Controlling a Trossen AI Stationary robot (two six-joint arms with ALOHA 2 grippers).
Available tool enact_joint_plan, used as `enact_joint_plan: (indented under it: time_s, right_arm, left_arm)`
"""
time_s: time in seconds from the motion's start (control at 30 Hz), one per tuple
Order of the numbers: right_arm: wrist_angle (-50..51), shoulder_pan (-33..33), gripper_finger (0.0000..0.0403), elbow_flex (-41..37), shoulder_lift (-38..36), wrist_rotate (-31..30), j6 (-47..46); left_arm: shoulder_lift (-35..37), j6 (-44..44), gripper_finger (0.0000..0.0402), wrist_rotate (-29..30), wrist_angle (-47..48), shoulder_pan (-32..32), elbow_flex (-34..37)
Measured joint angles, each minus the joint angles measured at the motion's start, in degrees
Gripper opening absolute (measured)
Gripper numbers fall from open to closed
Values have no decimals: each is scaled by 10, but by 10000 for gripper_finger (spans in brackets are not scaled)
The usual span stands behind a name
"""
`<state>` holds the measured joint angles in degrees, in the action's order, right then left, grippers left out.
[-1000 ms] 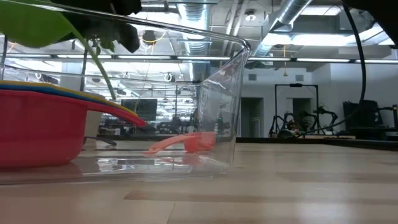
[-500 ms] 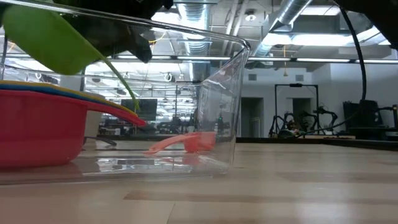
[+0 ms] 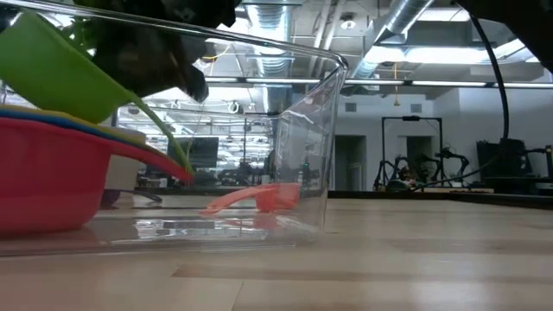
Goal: Nest measuring cups in basket
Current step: Stack the green measuring cup on top of the yellow measuring cup into the transparent bin
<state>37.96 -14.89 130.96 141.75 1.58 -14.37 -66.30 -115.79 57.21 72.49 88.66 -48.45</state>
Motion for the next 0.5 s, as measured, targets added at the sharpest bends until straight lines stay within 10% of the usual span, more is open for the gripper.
enact_joint_plan:
  time_s: [0.5]
  right_arm:
    - [-1,-4,94,0,0,33,-13]
  left_arm:
    - [0,11,93,0,2,0,0]
